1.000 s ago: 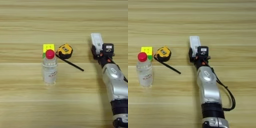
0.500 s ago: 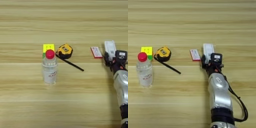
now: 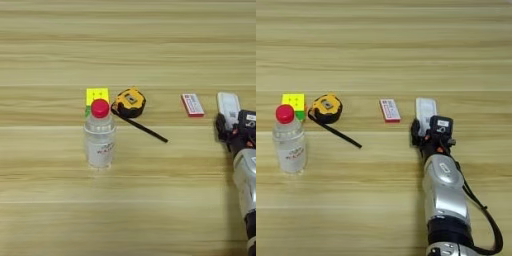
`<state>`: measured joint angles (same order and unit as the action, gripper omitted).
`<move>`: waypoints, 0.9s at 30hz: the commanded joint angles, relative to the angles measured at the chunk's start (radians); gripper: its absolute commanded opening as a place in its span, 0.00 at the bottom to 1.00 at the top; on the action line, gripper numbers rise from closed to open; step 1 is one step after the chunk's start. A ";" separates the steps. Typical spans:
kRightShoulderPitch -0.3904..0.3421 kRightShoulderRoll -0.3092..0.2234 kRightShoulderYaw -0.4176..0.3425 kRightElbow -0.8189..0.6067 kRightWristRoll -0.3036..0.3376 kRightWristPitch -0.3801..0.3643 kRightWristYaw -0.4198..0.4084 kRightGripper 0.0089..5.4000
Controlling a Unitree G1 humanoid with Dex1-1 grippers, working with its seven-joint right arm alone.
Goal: Move the objects on the table
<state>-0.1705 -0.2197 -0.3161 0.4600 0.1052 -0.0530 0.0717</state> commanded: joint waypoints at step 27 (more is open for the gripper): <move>-0.036 -0.032 0.013 -0.076 -0.010 -0.038 -0.029 0.93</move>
<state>-0.1680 -0.2295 -0.3100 0.4755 0.1025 -0.0844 0.0508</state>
